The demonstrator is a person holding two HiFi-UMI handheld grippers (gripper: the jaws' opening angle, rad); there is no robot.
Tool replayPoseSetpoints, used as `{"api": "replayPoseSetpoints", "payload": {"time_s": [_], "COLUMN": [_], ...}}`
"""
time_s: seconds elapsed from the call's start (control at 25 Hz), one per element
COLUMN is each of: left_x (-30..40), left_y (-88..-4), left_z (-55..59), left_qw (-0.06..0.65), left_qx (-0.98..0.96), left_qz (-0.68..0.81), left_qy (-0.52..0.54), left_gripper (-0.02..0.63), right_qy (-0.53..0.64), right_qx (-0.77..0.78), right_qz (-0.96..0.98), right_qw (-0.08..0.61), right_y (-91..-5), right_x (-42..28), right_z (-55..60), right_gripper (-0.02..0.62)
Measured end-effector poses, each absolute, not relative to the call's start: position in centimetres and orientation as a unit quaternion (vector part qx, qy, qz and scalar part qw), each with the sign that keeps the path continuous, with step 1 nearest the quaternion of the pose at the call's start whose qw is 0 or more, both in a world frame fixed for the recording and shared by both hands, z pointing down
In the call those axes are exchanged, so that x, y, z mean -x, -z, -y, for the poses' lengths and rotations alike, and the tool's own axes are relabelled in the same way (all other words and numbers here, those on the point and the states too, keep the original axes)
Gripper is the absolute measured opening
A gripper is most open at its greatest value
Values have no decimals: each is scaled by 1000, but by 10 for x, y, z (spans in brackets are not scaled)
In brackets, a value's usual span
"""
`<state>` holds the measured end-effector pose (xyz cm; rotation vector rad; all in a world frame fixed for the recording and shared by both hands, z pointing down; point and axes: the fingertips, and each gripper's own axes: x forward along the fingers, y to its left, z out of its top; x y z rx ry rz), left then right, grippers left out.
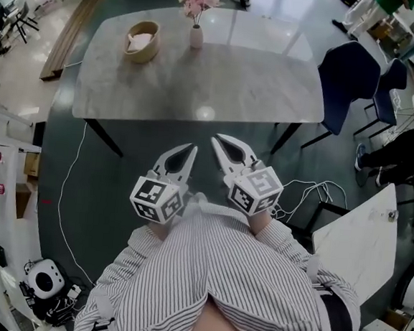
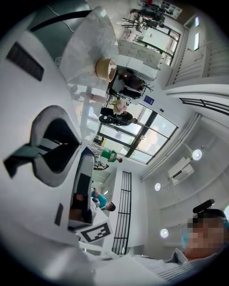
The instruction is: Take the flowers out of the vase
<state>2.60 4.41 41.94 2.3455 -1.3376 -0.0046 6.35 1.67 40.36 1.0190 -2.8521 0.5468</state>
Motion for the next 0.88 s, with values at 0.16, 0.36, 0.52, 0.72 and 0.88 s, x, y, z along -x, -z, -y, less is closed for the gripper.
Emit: {"api": "replayPoseSetpoints", "payload": {"time_s": [0.16,0.36,0.52,0.72,0.88], "left_x": [-18,-23,-16,-14,-21], "left_y": [-417,-416,-417,-424,-419], "left_z": [-36,-29,-24,-6,7], "left_qw": [219,216,215,229,219], "left_qx": [-840,-842,-845,-842,-847], "left_qz": [496,494,490,488,484], "left_qy": [7,-1,0,3,1], "left_gripper": [12,12,12,12,12], "right_qy": [-179,-186,-185,-184,-183], "right_qx": [-327,-326,-322,-326,-334], "right_qz": [927,927,928,927,924], "right_qw": [34,19,25,31,27], "right_y": [-404,-400,-403,-406,-402], "right_x": [-61,-64,-50,-50,-56], "right_z": [-12,-4,-2,10,25], "right_gripper": [15,15,15,15,15]}}
